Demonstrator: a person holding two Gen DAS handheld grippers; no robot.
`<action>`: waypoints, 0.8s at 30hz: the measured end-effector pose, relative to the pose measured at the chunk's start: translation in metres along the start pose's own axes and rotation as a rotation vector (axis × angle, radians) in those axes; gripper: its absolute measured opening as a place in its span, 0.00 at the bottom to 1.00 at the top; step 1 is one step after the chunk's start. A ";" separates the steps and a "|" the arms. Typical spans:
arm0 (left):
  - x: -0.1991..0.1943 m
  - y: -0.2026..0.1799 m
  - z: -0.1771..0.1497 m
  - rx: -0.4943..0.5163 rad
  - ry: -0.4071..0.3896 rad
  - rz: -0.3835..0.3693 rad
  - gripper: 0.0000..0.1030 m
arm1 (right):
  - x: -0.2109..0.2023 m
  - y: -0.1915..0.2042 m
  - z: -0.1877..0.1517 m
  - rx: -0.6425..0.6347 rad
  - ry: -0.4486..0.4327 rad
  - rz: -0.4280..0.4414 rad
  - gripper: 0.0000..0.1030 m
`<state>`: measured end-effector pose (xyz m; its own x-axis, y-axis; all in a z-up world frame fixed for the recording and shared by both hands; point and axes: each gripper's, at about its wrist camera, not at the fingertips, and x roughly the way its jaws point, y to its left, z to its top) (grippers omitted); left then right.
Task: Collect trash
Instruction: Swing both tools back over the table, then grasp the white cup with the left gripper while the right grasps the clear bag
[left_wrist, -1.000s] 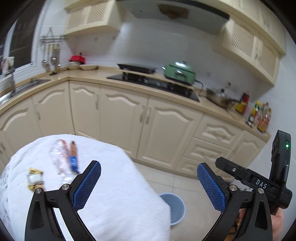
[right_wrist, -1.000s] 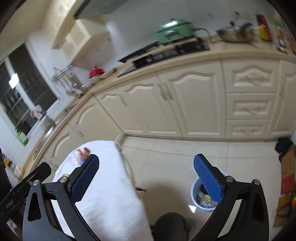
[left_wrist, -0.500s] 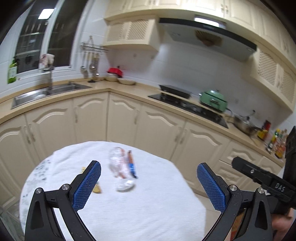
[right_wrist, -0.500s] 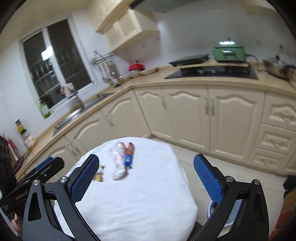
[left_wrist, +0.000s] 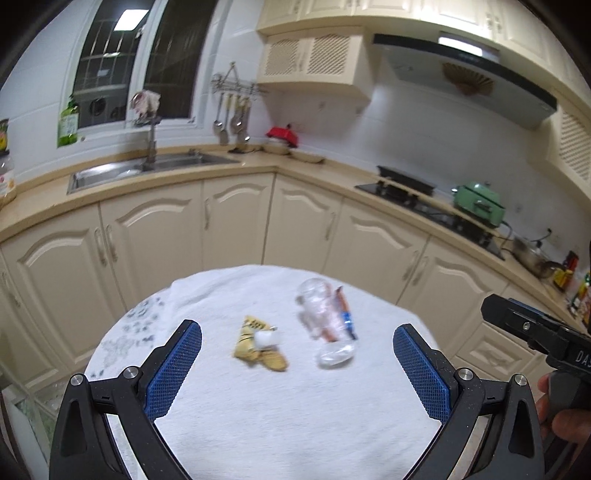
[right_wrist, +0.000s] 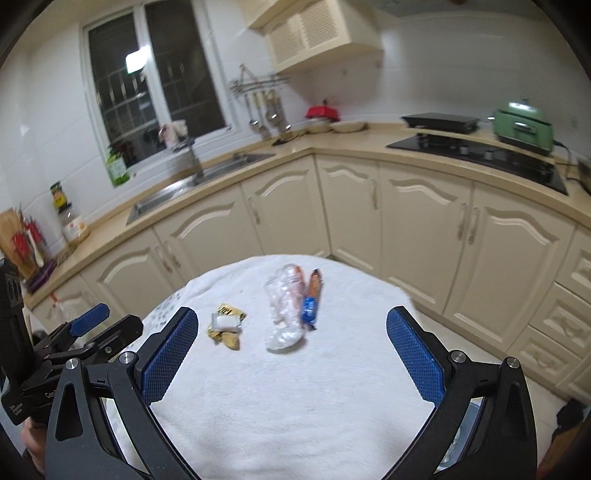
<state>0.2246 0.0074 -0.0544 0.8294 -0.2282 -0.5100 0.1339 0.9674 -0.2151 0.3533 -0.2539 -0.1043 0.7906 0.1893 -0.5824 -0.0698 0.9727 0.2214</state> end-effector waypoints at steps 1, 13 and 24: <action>0.006 0.003 0.003 -0.007 0.007 0.008 0.99 | 0.010 0.005 0.000 -0.011 0.015 0.007 1.00; 0.120 0.023 0.026 -0.013 0.156 0.087 0.99 | 0.119 0.023 -0.014 -0.052 0.195 0.078 0.99; 0.236 0.005 0.053 0.071 0.224 0.081 0.92 | 0.177 0.008 -0.007 -0.019 0.238 0.086 0.92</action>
<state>0.4501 -0.0362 -0.1317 0.6992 -0.1607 -0.6967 0.1166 0.9870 -0.1107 0.4886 -0.2117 -0.2112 0.6156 0.2957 -0.7305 -0.1440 0.9535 0.2646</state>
